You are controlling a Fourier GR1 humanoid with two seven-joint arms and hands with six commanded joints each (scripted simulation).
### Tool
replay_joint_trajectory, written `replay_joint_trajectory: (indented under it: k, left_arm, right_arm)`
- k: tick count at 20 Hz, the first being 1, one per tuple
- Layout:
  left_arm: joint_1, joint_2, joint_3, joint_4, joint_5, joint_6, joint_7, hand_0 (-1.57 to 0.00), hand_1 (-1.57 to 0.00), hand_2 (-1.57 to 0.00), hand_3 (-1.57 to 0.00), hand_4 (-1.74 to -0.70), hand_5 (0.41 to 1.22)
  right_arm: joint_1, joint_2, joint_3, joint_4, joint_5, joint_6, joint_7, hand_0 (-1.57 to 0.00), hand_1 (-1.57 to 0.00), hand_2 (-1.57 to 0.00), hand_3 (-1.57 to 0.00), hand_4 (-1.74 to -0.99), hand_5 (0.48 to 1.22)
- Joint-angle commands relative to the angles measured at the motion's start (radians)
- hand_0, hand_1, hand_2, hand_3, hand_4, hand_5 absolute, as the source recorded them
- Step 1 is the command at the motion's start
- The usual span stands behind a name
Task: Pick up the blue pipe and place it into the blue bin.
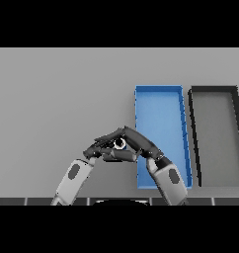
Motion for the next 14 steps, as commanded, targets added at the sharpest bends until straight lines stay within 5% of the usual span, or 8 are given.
replay_joint_trajectory:
  k: [1,5,10,14]
  left_arm:
    - [0.000,0.003,0.002,0.006,-0.001,-0.001,0.030,-0.25,-0.23,-0.22,-0.18,-1.06,0.912]
    - [0.013,0.002,0.005,0.010,-0.005,0.013,0.060,-0.10,-0.09,-0.09,-0.07,-0.98,0.682]
    - [0.012,-0.014,0.020,0.015,0.010,0.027,0.145,-0.03,-0.03,-0.03,-0.02,-0.97,0.544]
    - [0.011,-0.018,0.013,0.026,-0.005,0.037,0.161,-0.01,-0.01,-0.01,-0.01,-0.97,0.501]
  right_arm:
    - [0.018,0.003,0.001,-0.005,0.004,0.003,-0.040,-1.57,-1.57,-1.57,-1.57,-1.499,1.217]
    - [0.021,0.019,0.001,-0.001,0.045,0.014,-0.075,-1.57,-1.57,-1.57,-1.57,-1.499,1.219]
    - [0.014,0.049,-0.032,-0.005,0.028,0.020,-0.079,-1.57,-1.57,-1.57,-1.57,-1.497,1.220]
    - [-0.062,0.084,-0.101,-0.035,-0.081,0.028,0.028,-1.57,-1.57,-1.57,-1.57,-1.495,1.221]
